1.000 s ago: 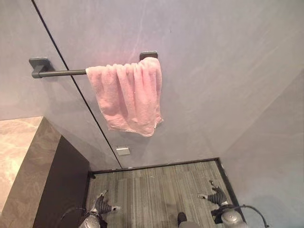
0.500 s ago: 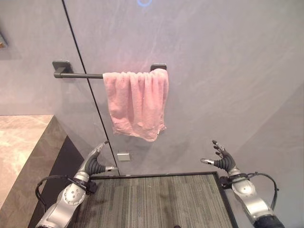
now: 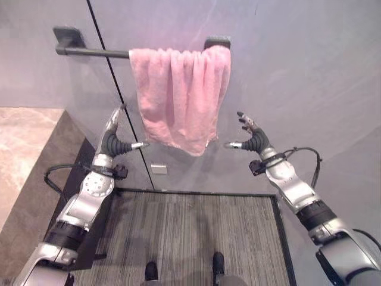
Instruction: Put brush and paste in cup on sink, flatten towel.
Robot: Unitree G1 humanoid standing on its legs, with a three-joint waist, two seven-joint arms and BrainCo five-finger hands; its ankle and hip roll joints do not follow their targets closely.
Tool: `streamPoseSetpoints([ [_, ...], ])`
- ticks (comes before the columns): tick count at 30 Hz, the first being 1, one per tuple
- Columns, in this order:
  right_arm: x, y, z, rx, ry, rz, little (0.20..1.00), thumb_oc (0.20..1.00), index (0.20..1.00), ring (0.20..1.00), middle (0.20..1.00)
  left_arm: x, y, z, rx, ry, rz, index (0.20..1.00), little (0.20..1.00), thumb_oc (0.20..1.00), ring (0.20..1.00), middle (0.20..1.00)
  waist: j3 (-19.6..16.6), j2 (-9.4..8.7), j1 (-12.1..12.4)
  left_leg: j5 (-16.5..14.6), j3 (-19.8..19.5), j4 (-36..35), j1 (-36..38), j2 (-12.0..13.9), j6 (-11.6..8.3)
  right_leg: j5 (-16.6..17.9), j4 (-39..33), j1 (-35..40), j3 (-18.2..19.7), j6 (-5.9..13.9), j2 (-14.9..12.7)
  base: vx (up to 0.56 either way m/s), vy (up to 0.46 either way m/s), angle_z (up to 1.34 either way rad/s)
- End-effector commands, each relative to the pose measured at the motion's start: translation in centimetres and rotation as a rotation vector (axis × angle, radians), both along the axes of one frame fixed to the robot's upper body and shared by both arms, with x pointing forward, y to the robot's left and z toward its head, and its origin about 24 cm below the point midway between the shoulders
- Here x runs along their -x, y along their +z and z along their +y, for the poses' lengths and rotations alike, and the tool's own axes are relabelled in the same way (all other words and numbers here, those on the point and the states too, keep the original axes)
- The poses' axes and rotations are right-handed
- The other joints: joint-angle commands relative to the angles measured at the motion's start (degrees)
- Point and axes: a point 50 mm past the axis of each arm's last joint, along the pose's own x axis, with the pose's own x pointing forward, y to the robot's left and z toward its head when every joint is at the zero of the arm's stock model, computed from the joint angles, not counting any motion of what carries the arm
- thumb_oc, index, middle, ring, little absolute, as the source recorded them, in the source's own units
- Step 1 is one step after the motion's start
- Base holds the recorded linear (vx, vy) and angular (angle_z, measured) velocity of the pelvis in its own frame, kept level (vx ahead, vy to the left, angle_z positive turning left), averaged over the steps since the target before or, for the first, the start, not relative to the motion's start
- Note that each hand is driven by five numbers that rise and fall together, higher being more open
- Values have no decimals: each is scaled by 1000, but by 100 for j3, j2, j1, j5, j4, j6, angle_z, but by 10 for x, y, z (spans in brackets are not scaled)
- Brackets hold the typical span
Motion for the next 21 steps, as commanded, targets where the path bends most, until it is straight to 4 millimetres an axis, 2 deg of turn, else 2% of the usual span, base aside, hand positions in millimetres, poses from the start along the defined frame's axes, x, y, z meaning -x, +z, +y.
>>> streamPoseSetpoints([
  [1, -13, 39, 9, -2, -10, -116, 1000, 1000, 1000, 1000, 1000, -5, 32, 6, 63, 8, -139, 1000, 1000, 1000, 1000, 1000, -45, -54, 49, 253, -268, -13, -303, 186, -119, 80, 78, 229, 81, 381, -435, -27, 76, 3],
  [3, -25, 60, 16, 0, -30, -148, 1000, 1000, 1000, 1000, 1000, -12, 48, 3, 135, 2, -188, 1000, 1000, 1000, 1000, 1000, 22, -71, 79, 282, -274, -13, -486, 143, -108, 183, 8, 67, 120, 404, -478, -9, 82, -2],
  [10, -35, 91, 35, 10, -8, -193, 1000, 1000, 1000, 1000, 1000, -24, 64, -3, 257, -13, -209, 1000, 1000, 1000, 1000, 1000, 108, -117, 116, 327, -291, -13, -672, 86, -96, 282, -7, -118, 145, 421, -518, 9, 29, -2],
  [13, -36, 96, 38, -1, -5, -195, 1000, 1000, 1000, 1000, 1000, -28, 65, -8, 287, -30, -195, 1000, 1000, 1000, 1000, 1000, 152, -121, 114, 334, -321, -13, -676, 74, -90, 284, -6, -105, 121, 417, -517, 10, 7, 0],
  [18, -37, 96, 48, -17, 25, -182, 1000, 1000, 1000, 1000, 1000, -33, 65, -26, 288, -103, -157, 1000, 1000, 1000, 1000, 1000, 210, -151, 123, 343, -377, -13, -680, 65, -75, 282, 9, -58, 77, 411, -521, 0, 0, 0],
  [21, -35, 94, 55, -65, 60, -166, 1000, 1000, 1000, 1000, 1000, -34, 59, -40, 269, -173, -116, 1000, 1000, 1000, 1000, 1000, 229, -160, 111, 340, -395, -13, -667, 62, -69, 283, 15, -34, 57, 414, -527, 0, 0, 0],
])
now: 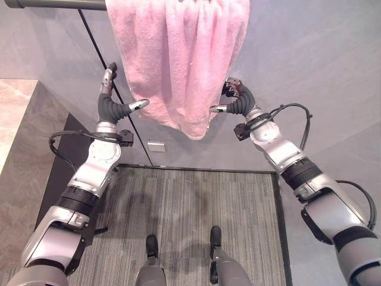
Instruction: Put brush and paste in cup on sink, flatten towel.
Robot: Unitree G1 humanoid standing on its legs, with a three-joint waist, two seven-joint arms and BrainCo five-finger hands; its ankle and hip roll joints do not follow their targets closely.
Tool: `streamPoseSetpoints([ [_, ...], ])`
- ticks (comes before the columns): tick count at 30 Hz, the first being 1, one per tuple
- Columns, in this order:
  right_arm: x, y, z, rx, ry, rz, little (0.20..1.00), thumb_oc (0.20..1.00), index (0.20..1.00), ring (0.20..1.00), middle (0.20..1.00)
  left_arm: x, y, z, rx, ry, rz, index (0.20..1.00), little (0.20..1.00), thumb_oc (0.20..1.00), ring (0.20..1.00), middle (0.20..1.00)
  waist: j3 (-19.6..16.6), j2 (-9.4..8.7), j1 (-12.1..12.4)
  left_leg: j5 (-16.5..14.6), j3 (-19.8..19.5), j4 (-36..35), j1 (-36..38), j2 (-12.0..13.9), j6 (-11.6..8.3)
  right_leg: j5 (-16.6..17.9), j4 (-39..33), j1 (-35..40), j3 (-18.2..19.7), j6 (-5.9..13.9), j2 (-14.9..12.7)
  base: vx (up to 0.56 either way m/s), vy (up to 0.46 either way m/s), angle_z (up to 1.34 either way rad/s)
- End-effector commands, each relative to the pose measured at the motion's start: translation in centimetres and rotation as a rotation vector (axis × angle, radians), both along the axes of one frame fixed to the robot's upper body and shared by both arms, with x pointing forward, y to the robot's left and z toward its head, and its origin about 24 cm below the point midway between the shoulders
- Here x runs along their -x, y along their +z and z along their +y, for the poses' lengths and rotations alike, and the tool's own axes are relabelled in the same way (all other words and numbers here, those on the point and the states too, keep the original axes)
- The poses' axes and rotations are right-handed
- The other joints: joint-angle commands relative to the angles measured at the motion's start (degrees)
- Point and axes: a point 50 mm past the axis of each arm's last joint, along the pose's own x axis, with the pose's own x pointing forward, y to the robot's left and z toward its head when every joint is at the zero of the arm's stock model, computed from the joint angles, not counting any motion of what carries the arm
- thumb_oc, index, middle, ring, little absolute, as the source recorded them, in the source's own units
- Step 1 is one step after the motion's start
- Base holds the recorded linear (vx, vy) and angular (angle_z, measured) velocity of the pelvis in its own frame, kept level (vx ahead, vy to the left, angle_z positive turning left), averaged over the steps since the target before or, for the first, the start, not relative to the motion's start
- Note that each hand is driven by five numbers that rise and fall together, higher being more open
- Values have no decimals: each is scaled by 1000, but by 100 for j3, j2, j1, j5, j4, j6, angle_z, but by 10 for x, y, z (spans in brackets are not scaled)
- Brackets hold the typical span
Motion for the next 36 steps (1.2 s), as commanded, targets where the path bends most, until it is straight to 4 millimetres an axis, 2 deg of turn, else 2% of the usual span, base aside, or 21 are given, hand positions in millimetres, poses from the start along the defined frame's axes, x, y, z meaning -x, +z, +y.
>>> streamPoseSetpoints([
  [1, -4, 44, 16, -96, 61, -99, 1000, 1000, 1000, 1000, 1000, -7, 35, -27, -27, -140, -106, 1000, 1000, 1000, 1000, 1000, -49, -150, 99, 306, -396, -6, -282, 20, -39, 220, 16, 361, 45, 451, -577, 0, 0, 0],
  [8, 0, 38, 20, -116, 114, -64, 1000, 1000, 1000, 1000, 1000, -4, 22, -43, -20, -269, -31, 1000, 1000, 1000, 1000, 1000, -50, -151, 85, 283, -366, -6, -244, 2, -27, 197, 22, 354, 75, 453, -595, 0, 0, 0],
  [9, 0, 38, 21, -116, 118, -65, 1000, 1000, 1000, 1000, 1000, -4, 22, -43, -18, -272, -30, 595, 595, 595, 595, 595, -45, -150, 89, 281, -355, -6, -234, 5, -27, 197, 22, 350, 86, 452, -599, 0, 0, 0],
  [10, 1, 37, 22, -115, 125, -63, 925, 925, 925, 925, 925, -4, 22, -42, -15, -268, -31, 595, 595, 595, 595, 595, -43, -142, 90, 278, -341, -6, -222, 6, -27, 194, 18, 347, 95, 450, -601, 0, 0, 0],
  [11, 1, 37, 22, -115, 125, -63, 758, 758, 758, 758, 758, -4, 22, -42, -15, -268, -31, 347, 347, 347, 347, 347, -42, -142, 92, 277, -339, -6, -220, 7, -27, 194, 18, 347, 97, 450, -601, 0, 0, 0],
  [12, 1, 36, 22, -121, 127, -60, 664, 664, 664, 664, 664, -4, 21, -41, -5, -261, -28, 206, 206, 206, 206, 206, -42, -138, 94, 278, -338, -6, -213, 9, -25, 195, 18, 347, 99, 451, -601, 0, 0, 0],
  [13, 2, 34, 23, -127, 131, -53, 253, 253, 253, 253, 253, -4, 19, -39, 4, -250, -26, 200, 200, 200, 200, 200, -38, -127, 104, 273, -334, -6, -202, 10, -24, 188, 14, 350, 97, 445, -604, 0, 0, 0],
  [14, 2, 33, 23, -131, 131, -51, 200, 200, 200, 200, 200, -3, 19, -37, 7, -240, -29, 200, 200, 200, 200, 200, -38, -121, 115, 271, -336, -6, -197, 9, -25, 181, 11, 358, 95, 443, -605, 0, 0, 0],
  [24, 8, 17, 19, -159, 133, -26, 200, 200, 200, 200, 200, 6, 7, -12, 37, -162, -17, 200, 200, 200, 200, 200, -122, -121, 201, 243, -377, -6, -75, 32, -38, 73, 14, 554, -22, 433, -608, 0, 0, 0],
  [27, 11, 19, 19, -170, 142, -43, 200, 200, 200, 200, 200, 9, 7, -4, 65, -130, -28, 200, 200, 200, 200, 200, -171, -139, 243, 230, -403, -6, -26, 36, -43, 42, 18, 653, -79, 430, -617, 18, -10, 4],
  [31, 20, 33, 25, -187, 189, -104, 200, 200, 200, 200, 200, 16, 22, -4, 100, -131, -104, 200, 200, 200, 200, 200, -210, -164, 291, 220, -448, -6, 5, 24, -42, 15, 15, 738, -137, 433, -627, 10, -8, 15],
  [33, 38, 58, 39, -209, 316, -203, 200, 200, 200, 200, 200, 26, 42, 2, 129, -127, -208, 200, 200, 200, 200, 200, -257, -220, 334, 202, -481, -6, 22, 17, -50, -8, 10, 782, -185, 443, -634, 7, 6, 6],
  [35, 42, 64, 42, -220, 340, -228, 200, 200, 200, 200, 200, 31, 50, 3, 143, -128, -252, 200, 200, 200, 200, 200, -271, -230, 336, 197, -494, -6, 18, 14, -51, -13, 8, 791, -199, 446, -644, -5, 8, 12],
  [36, 53, 76, 49, -233, 406, -282, 200, 200, 200, 200, 200, 38, 62, 4, 172, -126, -325, 200, 200, 200, 200, 200, -296, -262, 344, 189, -506, -6, 9, 13, -55, -23, 1, 797, -209, 446, -652, 1, 0, 15],
])
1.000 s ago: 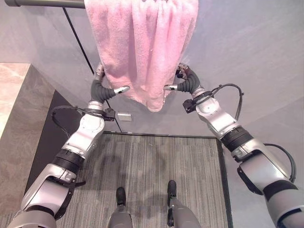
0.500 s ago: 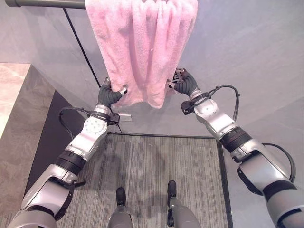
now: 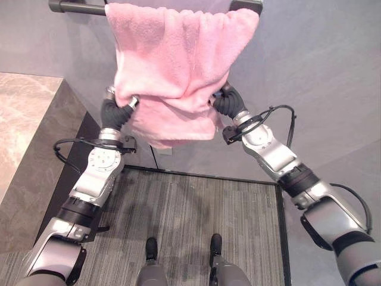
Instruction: Put brush and paste in cup on sink, flatten towel.
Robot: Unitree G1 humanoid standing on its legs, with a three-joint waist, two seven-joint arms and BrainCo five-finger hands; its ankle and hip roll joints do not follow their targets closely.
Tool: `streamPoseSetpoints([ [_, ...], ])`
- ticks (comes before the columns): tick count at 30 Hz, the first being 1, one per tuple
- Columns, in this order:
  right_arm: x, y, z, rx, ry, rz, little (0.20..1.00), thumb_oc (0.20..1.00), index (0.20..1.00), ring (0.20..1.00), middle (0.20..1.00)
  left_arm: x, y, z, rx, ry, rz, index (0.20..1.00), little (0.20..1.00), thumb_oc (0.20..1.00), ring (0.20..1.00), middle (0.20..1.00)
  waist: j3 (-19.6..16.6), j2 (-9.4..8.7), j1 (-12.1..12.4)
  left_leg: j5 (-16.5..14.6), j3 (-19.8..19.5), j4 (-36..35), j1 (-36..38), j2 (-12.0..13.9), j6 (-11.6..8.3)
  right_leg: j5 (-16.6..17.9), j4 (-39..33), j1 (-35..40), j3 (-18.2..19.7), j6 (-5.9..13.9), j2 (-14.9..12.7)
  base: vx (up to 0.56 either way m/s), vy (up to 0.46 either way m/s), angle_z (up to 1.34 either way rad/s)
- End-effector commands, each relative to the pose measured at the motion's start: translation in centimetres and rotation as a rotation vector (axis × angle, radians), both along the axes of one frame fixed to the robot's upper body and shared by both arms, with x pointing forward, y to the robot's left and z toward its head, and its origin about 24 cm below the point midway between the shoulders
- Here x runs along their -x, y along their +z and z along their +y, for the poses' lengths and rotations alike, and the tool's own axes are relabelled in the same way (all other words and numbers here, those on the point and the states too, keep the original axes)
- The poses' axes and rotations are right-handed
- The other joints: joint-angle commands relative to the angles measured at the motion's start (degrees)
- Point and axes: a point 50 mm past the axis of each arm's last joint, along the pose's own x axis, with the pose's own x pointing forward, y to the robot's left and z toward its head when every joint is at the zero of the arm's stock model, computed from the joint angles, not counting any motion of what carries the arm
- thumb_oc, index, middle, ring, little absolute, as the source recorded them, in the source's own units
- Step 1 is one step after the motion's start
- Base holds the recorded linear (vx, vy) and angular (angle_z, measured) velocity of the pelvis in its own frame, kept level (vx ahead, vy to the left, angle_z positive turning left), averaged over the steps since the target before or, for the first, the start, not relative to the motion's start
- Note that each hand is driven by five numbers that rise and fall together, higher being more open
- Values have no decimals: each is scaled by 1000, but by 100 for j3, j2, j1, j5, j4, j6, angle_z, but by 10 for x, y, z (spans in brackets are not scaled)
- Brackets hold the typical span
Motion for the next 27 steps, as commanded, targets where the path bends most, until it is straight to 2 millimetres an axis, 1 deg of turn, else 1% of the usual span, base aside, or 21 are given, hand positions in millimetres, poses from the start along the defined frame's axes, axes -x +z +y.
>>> streamPoseSetpoints([
  [1, 21, 53, 12, -109, 138, -213, 200, 200, 200, 200, 200, 15, 47, 5, 29, 13, -249, 200, 200, 200, 200, 200, -306, -288, 110, 116, -217, -2, -219, -48, -2, 28, 0, 380, 83, 487, -660, -2, 4, 11],
  [2, 30, 60, 20, -122, 195, -244, 200, 200, 200, 200, 200, 19, 50, 6, 46, 24, -280, 200, 200, 200, 200, 200, -319, -320, 117, 110, -209, -2, -228, -47, -2, 28, -5, 367, 85, 483, -667, -7, 8, 6],
  [3, 35, 64, 23, -135, 221, -265, 200, 200, 200, 200, 200, 24, 55, 7, 50, 33, -317, 200, 200, 200, 200, 200, -325, -347, 128, 103, -208, -2, -233, -46, -3, 24, -6, 359, 89, 484, -668, 0, 0, 0],
  [5, 45, 65, 39, -141, 296, -278, 200, 200, 200, 200, 200, 34, 59, 9, 68, 60, -375, 200, 200, 200, 200, 200, -336, -414, 178, 92, -196, -2, -263, -69, 5, 33, -6, 337, 84, 493, -691, 0, 0, 0],
  [6, 45, 65, 39, -141, 296, -278, 200, 200, 200, 200, 200, 34, 59, 9, 68, 61, -375, 200, 200, 200, 200, 200, -340, -415, 174, 92, -194, -2, -264, -71, 6, 33, -6, 335, 86, 493, -693, 0, 0, 0],
  [7, 44, 61, 45, -93, 287, -282, 200, 200, 200, 200, 200, 36, 56, 15, 41, 113, -378, 200, 200, 200, 200, 200, -347, -450, 218, 86, -196, -2, -284, -94, 18, 48, -6, 331, 90, 488, -709, 0, 0, 0],
  [9, 42, 57, 48, -72, 282, -266, 200, 200, 200, 200, 200, 37, 55, 18, 22, 134, -378, 200, 200, 200, 200, 200, -341, -465, 242, 86, -201, -2, -289, -108, 24, 60, -6, 330, 85, 489, -721, -17, 9, 1],
  [11, 37, 46, 55, -78, 289, -200, 200, 200, 200, 200, 200, 35, 49, 23, 21, 175, -350, 200, 200, 200, 200, 200, -316, -493, 324, 85, -222, -2, -332, -142, 38, 78, -6, 329, 49, 492, -749, -35, 13, 1],
  [12, 37, 46, 55, -79, 290, -199, 200, 200, 200, 200, 200, 35, 49, 23, 21, 176, -349, 200, 200, 200, 200, 200, -321, -494, 320, 85, -224, -2, -334, -144, 39, 77, -6, 329, 46, 493, -751, 0, 0, 0],
  [13, 32, 37, 59, -82, 280, -147, 200, 200, 200, 200, 200, 33, 46, 24, -32, 216, -331, 200, 200, 200, 200, 200, -298, -506, 392, 94, -256, -2, -379, -172, 52, 107, -6, 328, 14, 496, -768, 0, 0, 0],
  [15, 28, 33, 61, -69, 265, -129, 200, 200, 200, 200, 200, 33, 43, 28, -42, 222, -318, 200, 200, 200, 200, 200, -274, -531, 449, 102, -281, -2, -411, -205, 66, 152, -6, 323, -2, 502, -789, -30, 15, 4],
  [18, 24, 28, 60, -67, 240, -109, 200, 200, 200, 200, 200, 33, 40, 30, -36, 227, -301, 200, 200, 200, 200, 200, -277, -547, 468, 99, -300, -2, -454, -238, 79, 178, -6, 309, -24, 510, -811, -15, 13, 13],
  [19, 22, 26, 58, -53, 220, -107, 200, 200, 200, 200, 200, 27, 32, 32, -27, 220, -248, 200, 200, 200, 200, 200, -267, -553, 472, 103, -306, -2, -483, -258, 79, 218, -6, 303, -60, 518, -826, -14, 17, 12],
  [22, 20, 20, 54, -58, 197, -90, 200, 200, 200, 200, 200, 18, 19, 35, -28, 229, -171, 200, 200, 200, 200, 200, -263, -556, 459, 108, -314, -2, -489, -278, 92, 247, -6, 308, -64, 522, -832, -5, 16, 7],
  [24, 19, 17, 49, -49, 169, -93, 200, 200, 200, 200, 200, 15, 11, 36, -32, 239, -125, 200, 200, 200, 200, 200, -260, -542, 442, 102, -313, -2, -472, -279, 101, 247, -6, 317, -58, 521, -832, 0, 0, 0],
  [25, 19, 16, 49, -49, 168, -92, 200, 200, 200, 200, 200, 15, 11, 36, -32, 239, -125, 200, 200, 200, 200, 200, -260, -541, 444, 101, -313, -2, -469, -279, 101, 247, -6, 319, -58, 521, -832, 0, 0, 0],
  [26, 17, 11, 42, -46, 132, -84, 200, 200, 200, 200, 200, 15, 0, 36, -40, 236, -79, 200, 200, 200, 200, 200, -268, -517, 426, 84, -299, -2, -427, -272, 117, 248, -1, 337, -45, 518, -833, 0, 0, 0],
  [27, 16, 8, 40, -47, 122, -79, 200, 200, 200, 200, 200, 14, -4, 37, -41, 238, -59, 200, 200, 200, 200, 200, -272, -507, 408, 78, -286, -2, -409, -269, 121, 244, 0, 342, -36, 519, -835, 0, 0, 0],
])
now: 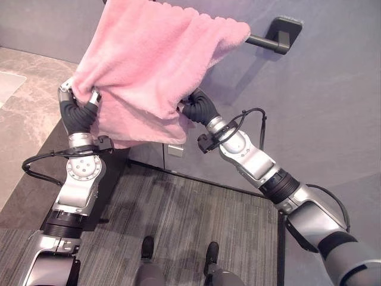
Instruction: Put brush and paste in cup on sink, flatten towel.
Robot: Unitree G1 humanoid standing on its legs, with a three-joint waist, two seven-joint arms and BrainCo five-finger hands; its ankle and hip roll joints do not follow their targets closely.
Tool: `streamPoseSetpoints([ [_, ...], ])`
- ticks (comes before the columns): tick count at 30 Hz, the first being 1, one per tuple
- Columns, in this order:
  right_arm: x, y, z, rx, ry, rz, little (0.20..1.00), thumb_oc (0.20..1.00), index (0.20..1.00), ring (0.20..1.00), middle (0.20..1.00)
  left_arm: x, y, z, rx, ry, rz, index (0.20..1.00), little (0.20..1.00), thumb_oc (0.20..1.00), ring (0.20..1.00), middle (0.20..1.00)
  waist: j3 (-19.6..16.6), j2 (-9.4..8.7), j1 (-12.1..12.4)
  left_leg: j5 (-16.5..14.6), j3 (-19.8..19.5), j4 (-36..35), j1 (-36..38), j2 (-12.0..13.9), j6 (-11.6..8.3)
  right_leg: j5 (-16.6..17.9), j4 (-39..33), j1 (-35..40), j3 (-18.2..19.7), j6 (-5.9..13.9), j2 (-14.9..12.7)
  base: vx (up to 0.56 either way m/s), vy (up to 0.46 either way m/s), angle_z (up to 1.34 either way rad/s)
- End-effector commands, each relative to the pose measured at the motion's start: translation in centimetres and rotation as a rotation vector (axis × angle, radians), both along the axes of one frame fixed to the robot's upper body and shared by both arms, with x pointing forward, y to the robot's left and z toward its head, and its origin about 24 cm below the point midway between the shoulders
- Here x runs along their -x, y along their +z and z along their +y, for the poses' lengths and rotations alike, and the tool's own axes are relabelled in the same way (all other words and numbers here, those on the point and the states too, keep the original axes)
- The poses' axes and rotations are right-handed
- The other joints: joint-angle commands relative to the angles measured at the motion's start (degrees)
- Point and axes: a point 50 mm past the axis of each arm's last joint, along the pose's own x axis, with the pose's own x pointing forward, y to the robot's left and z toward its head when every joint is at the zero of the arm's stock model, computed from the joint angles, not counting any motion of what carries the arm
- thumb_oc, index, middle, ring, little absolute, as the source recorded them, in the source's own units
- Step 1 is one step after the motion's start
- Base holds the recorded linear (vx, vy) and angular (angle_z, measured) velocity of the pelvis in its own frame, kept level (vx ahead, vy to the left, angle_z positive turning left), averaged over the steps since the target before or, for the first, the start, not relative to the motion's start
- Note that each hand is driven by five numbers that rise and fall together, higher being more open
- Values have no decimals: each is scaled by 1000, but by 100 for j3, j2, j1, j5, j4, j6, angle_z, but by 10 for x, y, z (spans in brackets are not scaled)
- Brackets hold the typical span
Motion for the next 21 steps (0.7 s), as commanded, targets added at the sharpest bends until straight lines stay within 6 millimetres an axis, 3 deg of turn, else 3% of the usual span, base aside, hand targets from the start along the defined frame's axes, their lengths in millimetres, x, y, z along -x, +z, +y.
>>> streamPoseSetpoints([
  [1, 3, 25, -9, -65, -40, -109, 200, 200, 200, 200, 200, 0, 13, -3, -51, -33, -37, 200, 200, 200, 200, 200, -82, -184, 7, 57, -69, -82, -133, -181, 133, 293, 1, 427, 172, 508, -743, 23, 21, -3],
  [10, 3, 3, -31, -105, -130, -57, 200, 200, 200, 200, 200, -3, -27, 6, -16, 2, 130, 200, 200, 200, 200, 200, -183, -12, -167, 0, 87, -82, 89, -140, 141, 245, -2, 483, 290, 503, -766, 19, 7, -8],
  [14, 5, -4, -36, -139, -170, -50, 200, 200, 200, 200, 200, -2, -35, 7, 2, 20, 155, 200, 200, 200, 200, 200, -218, 67, -218, -9, 130, -82, 120, -125, 140, 209, -7, 471, 312, 497, -765, 5, -3, -2],
  [15, 5, -8, -36, -144, -183, -42, 263, 263, 263, 263, 263, -2, -35, 7, -3, 30, 152, 200, 200, 200, 200, 200, -221, 88, -232, -6, 131, -82, 124, -121, 138, 193, -7, 467, 322, 494, -761, 0, 0, 0],
  [16, 5, -11, -34, -135, -185, -35, 423, 423, 423, 423, 423, -2, -34, 7, -9, 39, 147, 200, 200, 200, 200, 200, -220, 98, -232, -3, 135, -82, 127, -116, 135, 179, -7, 466, 331, 486, -750, 0, 0, 0],
  [18, 5, -18, -31, -116, -181, -13, 551, 551, 551, 551, 551, 0, -34, 6, 5, 44, 134, 200, 200, 200, 200, 200, -218, 120, -224, 6, 136, -82, 139, -102, 131, 156, -7, 477, 332, 474, -743, 0, 0, 0],
  [19, 5, -22, -30, -108, -184, -1, 683, 683, 683, 683, 683, 0, -34, 6, 10, 47, 132, 200, 200, 200, 200, 200, -223, 125, -220, 5, 137, -82, 148, -99, 130, 147, -7, 488, 329, 471, -740, 0, 0, 0],
  [20, 3, -28, -31, -92, -196, 16, 1000, 1000, 1000, 1000, 1000, 1, -35, 7, 14, 55, 129, 200, 200, 200, 200, 200, -233, 132, -215, 5, 139, -82, 160, -96, 129, 136, -7, 499, 329, 467, -736, 0, 0, 0],
  [21, 3, -28, -31, -91, -195, 16, 1000, 1000, 1000, 1000, 1000, 1, -35, 7, 14, 56, 129, 200, 200, 200, 200, 200, -233, 133, -217, 5, 139, -82, 162, -96, 129, 135, -7, 501, 329, 466, -735, 0, 0, 0],
])
